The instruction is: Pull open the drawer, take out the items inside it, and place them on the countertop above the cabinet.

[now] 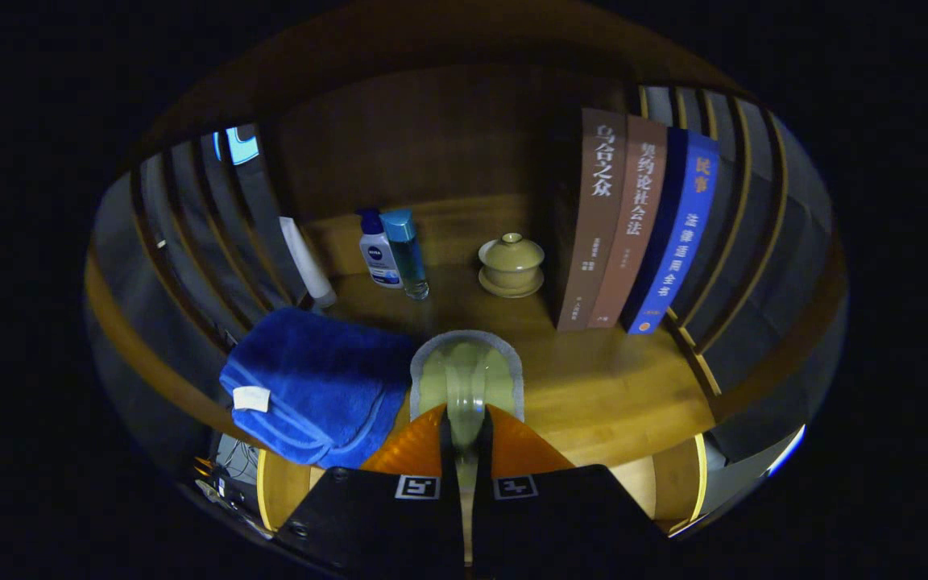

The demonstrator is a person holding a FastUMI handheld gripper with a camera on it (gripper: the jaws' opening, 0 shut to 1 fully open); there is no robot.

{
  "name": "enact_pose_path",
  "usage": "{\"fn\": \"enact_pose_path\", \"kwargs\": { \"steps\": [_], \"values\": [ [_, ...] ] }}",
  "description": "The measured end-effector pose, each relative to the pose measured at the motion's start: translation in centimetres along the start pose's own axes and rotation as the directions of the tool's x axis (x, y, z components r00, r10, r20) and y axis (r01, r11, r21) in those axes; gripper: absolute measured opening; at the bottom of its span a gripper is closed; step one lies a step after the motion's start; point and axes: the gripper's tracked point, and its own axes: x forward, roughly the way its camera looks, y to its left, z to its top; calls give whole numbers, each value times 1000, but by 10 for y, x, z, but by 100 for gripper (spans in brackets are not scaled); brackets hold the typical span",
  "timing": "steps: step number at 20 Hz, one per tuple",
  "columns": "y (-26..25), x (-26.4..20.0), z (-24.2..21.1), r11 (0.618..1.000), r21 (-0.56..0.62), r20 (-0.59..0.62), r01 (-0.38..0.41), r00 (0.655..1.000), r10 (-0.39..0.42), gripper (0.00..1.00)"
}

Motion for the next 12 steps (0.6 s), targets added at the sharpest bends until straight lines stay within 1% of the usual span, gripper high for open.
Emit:
{"fn": "enact_pose_path", "kwargs": {
  "steps": [2,4,8,10,11,12],
  "values": [
    [-1,17,4,1000,-7,-27,5,1000,-6,9],
    [-5,31,4,999,-21,-53,28,998,-29,9],
    [-7,44,-2,999,-3,-104,33,994,-33,9],
    [-9,46,3,999,5,-88,35,996,-34,15],
    [-9,44,5,1000,8,-82,29,996,-29,18],
    [-5,47,4,1000,14,-74,11,997,-10,23]
  ]
}}
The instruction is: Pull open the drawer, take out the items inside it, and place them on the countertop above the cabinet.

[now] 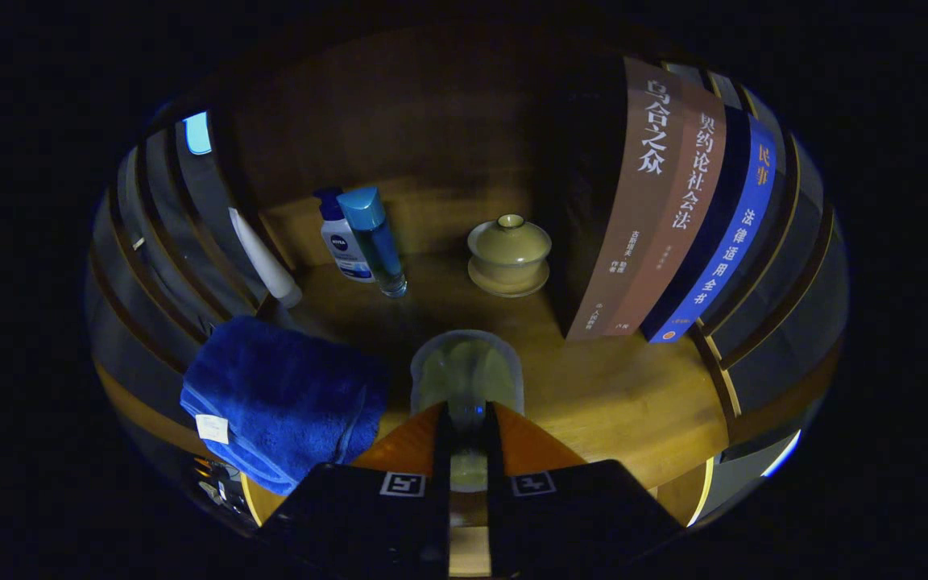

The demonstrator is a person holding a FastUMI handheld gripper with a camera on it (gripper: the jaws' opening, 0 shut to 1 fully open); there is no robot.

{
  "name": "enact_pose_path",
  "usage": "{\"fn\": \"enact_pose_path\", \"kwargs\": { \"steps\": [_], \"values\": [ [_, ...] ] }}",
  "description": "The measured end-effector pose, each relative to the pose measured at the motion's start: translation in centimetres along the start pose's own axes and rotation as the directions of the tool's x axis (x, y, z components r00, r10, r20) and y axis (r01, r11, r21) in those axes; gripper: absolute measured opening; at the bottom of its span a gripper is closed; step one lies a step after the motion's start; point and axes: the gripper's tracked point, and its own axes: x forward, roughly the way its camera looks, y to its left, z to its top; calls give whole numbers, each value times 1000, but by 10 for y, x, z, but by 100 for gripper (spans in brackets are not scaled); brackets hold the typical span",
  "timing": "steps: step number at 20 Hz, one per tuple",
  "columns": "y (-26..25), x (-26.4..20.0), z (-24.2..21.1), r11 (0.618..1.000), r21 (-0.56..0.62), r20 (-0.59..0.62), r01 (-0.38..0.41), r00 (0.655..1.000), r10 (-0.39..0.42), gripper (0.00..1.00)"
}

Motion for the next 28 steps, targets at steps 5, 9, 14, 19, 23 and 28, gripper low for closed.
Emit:
{"fn": "enact_pose_path", "kwargs": {
  "steps": [5,9,14,19,23,28],
  "values": [
    [0,-6,3,1000,9,12,-12,1000,12,67],
    [3,-20,5,1000,8,41,-21,999,21,85],
    [8,-50,-7,999,20,94,-48,995,46,100],
    [8,-102,-38,997,21,210,-77,975,71,100],
    [14,-146,-72,993,5,279,-121,954,115,99],
    [7,-208,-107,993,1,413,-120,904,109,100]
  ]
}}
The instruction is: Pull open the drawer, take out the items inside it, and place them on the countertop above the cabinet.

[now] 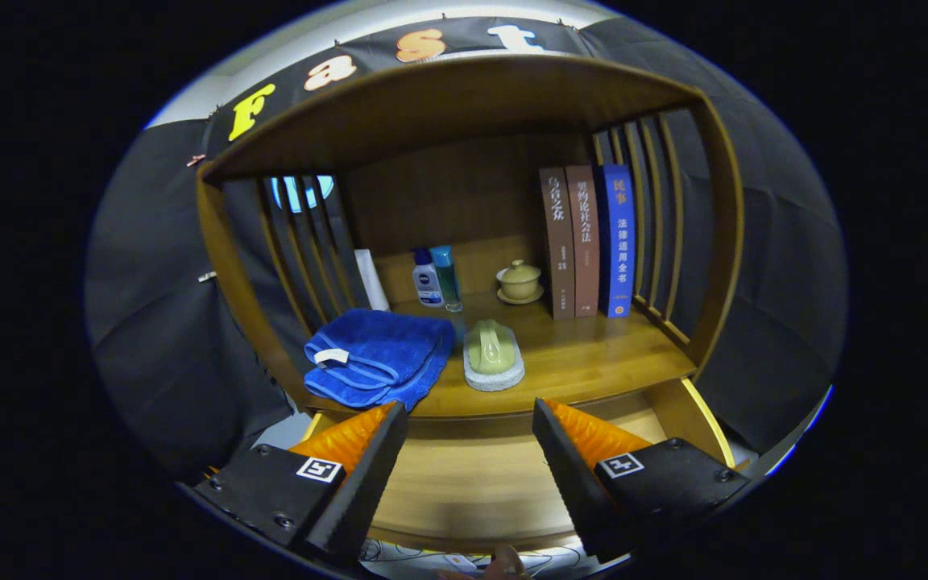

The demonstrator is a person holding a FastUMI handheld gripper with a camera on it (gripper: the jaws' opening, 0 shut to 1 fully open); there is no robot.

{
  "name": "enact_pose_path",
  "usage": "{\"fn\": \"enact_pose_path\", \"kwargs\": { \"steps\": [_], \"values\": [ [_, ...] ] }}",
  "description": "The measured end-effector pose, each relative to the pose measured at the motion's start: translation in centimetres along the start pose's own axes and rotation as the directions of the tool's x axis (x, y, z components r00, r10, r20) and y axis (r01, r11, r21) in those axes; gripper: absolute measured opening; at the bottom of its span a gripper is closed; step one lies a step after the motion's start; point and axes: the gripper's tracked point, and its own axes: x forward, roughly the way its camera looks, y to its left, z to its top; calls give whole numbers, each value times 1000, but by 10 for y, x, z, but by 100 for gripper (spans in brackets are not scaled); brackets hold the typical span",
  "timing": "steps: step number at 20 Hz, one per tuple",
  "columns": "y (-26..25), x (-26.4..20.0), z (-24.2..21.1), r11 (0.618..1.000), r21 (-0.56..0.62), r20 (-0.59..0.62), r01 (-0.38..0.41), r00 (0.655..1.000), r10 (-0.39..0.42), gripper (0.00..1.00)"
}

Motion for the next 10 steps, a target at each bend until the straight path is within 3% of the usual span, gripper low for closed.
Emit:
{"fn": "enact_pose_path", "kwargs": {
  "steps": [6,10],
  "values": [
    [-10,-73,-49,1000,10,114,4,993,-5,99],
    [-12,-95,-93,1000,16,155,2,988,-4,99]
  ]
}}
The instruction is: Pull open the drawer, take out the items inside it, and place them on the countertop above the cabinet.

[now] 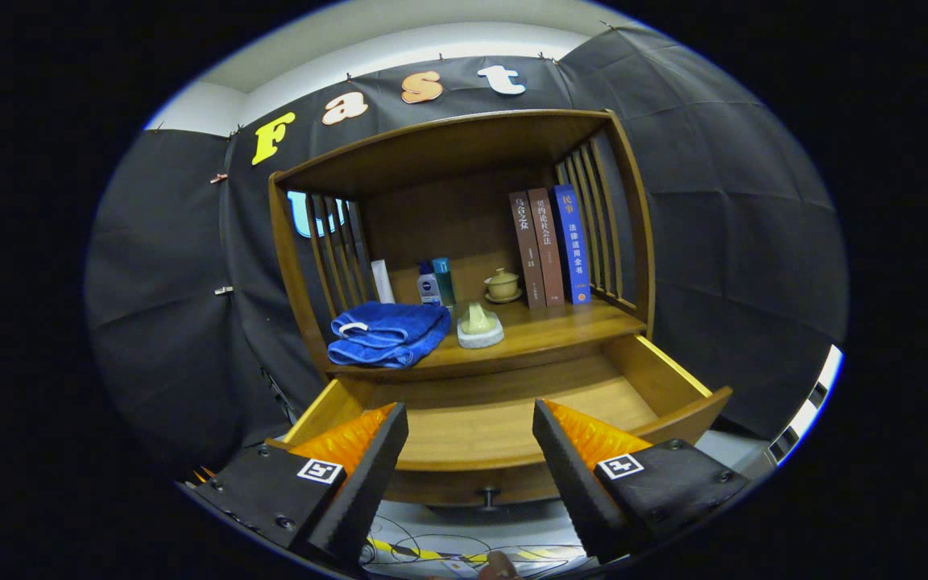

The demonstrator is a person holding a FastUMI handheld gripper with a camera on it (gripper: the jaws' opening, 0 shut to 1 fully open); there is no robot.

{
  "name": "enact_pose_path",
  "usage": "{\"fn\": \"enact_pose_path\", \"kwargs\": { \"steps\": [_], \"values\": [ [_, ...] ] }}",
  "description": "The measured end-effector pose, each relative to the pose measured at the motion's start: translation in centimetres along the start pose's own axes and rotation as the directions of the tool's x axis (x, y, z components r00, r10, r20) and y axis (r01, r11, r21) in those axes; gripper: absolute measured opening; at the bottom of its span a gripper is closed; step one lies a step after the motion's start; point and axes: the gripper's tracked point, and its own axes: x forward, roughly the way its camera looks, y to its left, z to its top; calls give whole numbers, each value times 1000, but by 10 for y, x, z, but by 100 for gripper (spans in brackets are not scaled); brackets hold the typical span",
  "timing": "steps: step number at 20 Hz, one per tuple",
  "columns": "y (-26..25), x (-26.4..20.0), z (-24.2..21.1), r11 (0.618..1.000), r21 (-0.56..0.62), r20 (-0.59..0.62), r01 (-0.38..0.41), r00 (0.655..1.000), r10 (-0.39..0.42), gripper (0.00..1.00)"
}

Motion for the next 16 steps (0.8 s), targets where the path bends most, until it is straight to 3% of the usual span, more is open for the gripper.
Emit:
{"fn": "enact_pose_path", "kwargs": {
  "steps": [6,16],
  "values": [
    [-8,-6,-54,1000,1,-8,8,1000,-8,99],
    [-14,35,-96,999,-35,-60,21,998,-23,100]
  ]
}}
